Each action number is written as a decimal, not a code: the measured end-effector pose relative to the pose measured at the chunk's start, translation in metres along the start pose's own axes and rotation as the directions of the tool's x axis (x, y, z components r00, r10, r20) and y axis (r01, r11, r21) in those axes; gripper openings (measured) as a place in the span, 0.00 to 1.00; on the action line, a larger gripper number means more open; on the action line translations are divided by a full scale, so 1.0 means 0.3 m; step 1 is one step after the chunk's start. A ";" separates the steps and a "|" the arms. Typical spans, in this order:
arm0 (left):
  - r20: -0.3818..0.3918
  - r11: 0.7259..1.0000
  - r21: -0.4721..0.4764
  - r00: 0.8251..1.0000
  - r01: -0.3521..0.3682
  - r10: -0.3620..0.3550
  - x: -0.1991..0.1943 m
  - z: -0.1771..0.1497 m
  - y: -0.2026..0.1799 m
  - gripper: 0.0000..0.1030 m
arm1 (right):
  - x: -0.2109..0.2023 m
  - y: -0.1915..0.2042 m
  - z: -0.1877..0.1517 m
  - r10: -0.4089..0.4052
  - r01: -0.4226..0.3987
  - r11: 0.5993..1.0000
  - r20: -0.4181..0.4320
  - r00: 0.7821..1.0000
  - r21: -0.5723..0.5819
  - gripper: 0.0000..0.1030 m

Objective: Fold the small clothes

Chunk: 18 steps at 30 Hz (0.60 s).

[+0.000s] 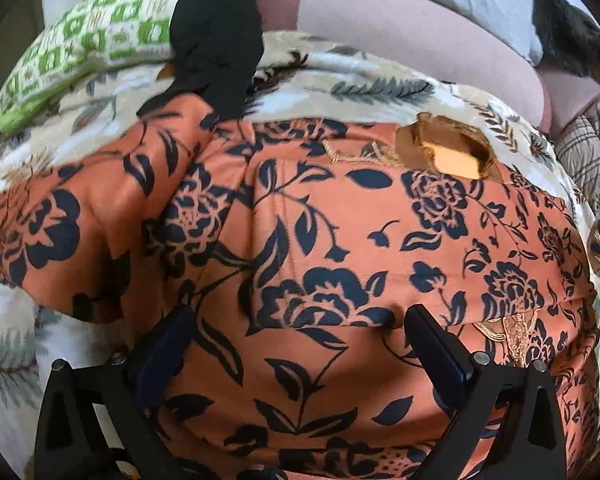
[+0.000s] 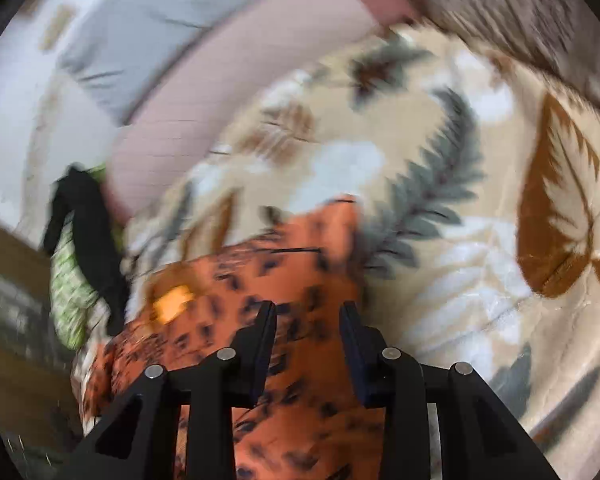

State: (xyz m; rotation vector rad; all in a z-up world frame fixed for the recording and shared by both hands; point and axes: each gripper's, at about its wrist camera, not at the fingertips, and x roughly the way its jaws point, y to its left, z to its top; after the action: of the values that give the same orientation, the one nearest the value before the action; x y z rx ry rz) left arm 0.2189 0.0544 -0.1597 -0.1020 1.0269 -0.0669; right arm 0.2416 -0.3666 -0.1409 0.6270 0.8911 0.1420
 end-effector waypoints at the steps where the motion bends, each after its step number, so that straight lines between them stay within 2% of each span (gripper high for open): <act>1: -0.024 1.000 0.001 1.000 0.000 0.000 0.015 -0.001 0.001 1.00 | 0.020 -0.023 -0.022 0.034 -0.034 0.999 -0.031 0.999 -0.010 0.75; 2: -0.035 1.000 0.013 0.999 -0.007 0.007 0.020 -0.002 -0.002 1.00 | 0.066 -0.070 -0.028 0.024 -0.025 1.000 -0.124 0.992 -0.010 0.83; 3: -0.040 0.999 0.032 0.999 -0.014 0.016 0.010 -0.004 -0.008 1.00 | 0.124 -0.121 -0.051 -0.018 0.024 0.999 -0.196 0.981 0.027 0.75; 4: -0.044 0.999 0.043 0.999 -0.012 0.014 -0.013 -0.007 -0.010 1.00 | 0.099 -0.134 -0.054 -0.018 0.028 0.997 -0.145 0.989 0.070 0.61; 5: -0.011 0.999 0.037 1.000 0.012 -0.012 -0.061 -0.014 0.000 1.00 | 0.043 -0.126 -0.050 -0.020 0.032 0.993 -0.103 0.994 0.116 0.60; 6: 0.018 0.999 0.026 1.000 0.020 -0.021 -0.095 -0.019 0.010 1.00 | -0.014 -0.086 -0.049 -0.019 0.026 0.995 -0.065 0.998 0.099 0.61; 8: 0.058 0.999 -0.011 0.998 0.035 -0.035 -0.169 -0.039 0.038 1.00 | -0.092 0.002 -0.070 -0.017 0.017 1.000 -0.001 1.000 -0.006 0.71; 9: 0.072 0.998 -0.035 0.996 0.054 -0.051 -0.199 -0.059 0.055 1.00 | -0.109 0.030 -0.082 -0.012 0.012 0.999 0.001 1.000 -0.042 0.79; 10: 0.072 0.996 -0.059 0.996 0.060 -0.056 -0.220 -0.083 0.069 1.00 | -0.101 0.047 -0.100 0.008 -0.010 0.998 -0.029 1.000 -0.064 0.82; 12: 0.041 0.993 -0.092 0.997 0.068 -0.065 -0.243 -0.140 0.090 1.00 | -0.030 0.007 -0.124 0.001 -0.005 0.999 -0.093 0.996 -0.041 0.83; 13: 0.033 0.991 -0.109 0.997 0.075 -0.072 -0.262 -0.173 0.102 1.00 | 0.009 -0.046 -0.138 -0.048 0.049 0.999 -0.153 0.987 0.004 0.81; 14: 0.037 0.989 -0.127 0.996 0.080 -0.075 -0.298 -0.215 0.119 1.00 | 0.010 -0.090 -0.147 -0.028 0.041 0.995 -0.151 0.988 0.087 0.77; 15: 0.051 0.987 -0.138 0.996 0.084 -0.078 -0.330 -0.245 0.132 1.00 | -0.044 -0.082 -0.148 -0.006 0.016 0.993 -0.089 0.996 0.114 0.76; 18: 0.093 0.976 -0.193 0.992 0.104 -0.087 -0.426 -0.360 0.169 1.00 | -0.186 0.026 -0.180 -0.008 0.008 1.000 -0.018 1.000 -0.009 0.77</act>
State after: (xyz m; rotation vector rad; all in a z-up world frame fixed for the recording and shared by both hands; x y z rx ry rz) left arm 0.0608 0.1121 -0.1124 -0.3330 0.9424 -0.0479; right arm 0.1663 -0.3565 -0.1236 0.6145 0.9099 0.1443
